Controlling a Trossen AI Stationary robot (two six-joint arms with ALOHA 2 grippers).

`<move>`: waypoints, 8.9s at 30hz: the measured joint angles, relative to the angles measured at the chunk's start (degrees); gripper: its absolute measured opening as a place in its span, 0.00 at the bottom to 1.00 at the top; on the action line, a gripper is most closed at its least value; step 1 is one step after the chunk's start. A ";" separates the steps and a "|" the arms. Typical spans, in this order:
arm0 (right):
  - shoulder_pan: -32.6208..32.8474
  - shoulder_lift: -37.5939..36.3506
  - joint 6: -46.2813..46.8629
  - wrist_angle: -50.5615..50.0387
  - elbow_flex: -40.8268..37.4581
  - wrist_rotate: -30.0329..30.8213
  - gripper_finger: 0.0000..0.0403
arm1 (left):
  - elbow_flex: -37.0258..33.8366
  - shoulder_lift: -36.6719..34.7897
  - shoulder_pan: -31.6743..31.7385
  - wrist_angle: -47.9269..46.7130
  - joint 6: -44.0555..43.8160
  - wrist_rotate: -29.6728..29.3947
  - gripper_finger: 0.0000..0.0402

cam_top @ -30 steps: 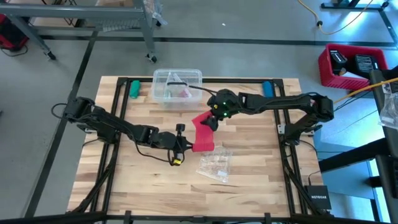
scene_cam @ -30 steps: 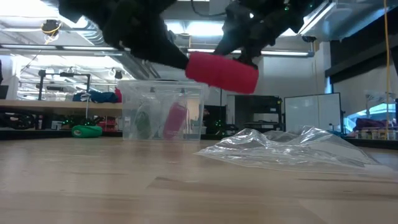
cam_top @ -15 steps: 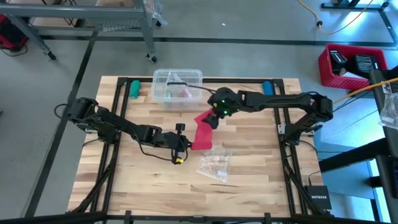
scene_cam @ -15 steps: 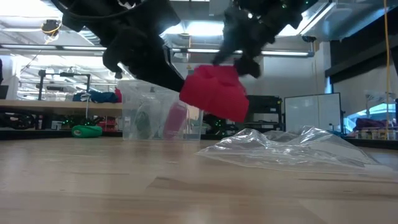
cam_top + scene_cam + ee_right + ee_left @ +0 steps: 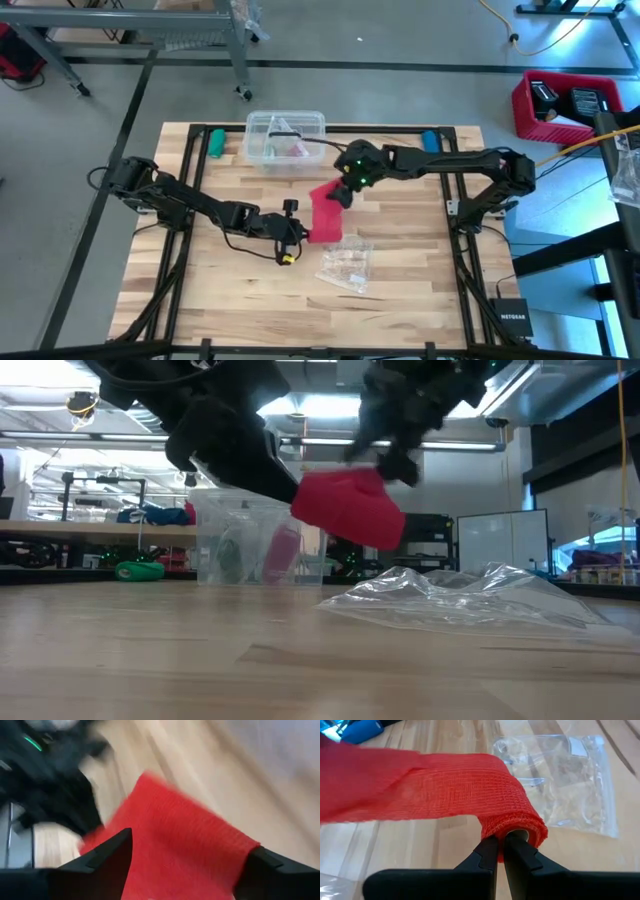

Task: Roll bandage
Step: Roll the red bandage

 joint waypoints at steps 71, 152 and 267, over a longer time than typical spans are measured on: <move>10.82 -19.56 -55.03 42.00 -18.40 25.20 0.03 | 0.72 -23.94 12.41 6.14 -4.04 19.26 0.03; 4.76 -13.97 -66.94 13.52 5.92 20.87 0.00 | 0.71 -18.79 9.39 11.45 -4.97 29.99 0.03; 4.92 -20.42 -31.36 32.58 -13.66 -5.37 0.41 | 0.72 -27.52 10.90 -0.71 7.29 1.48 0.03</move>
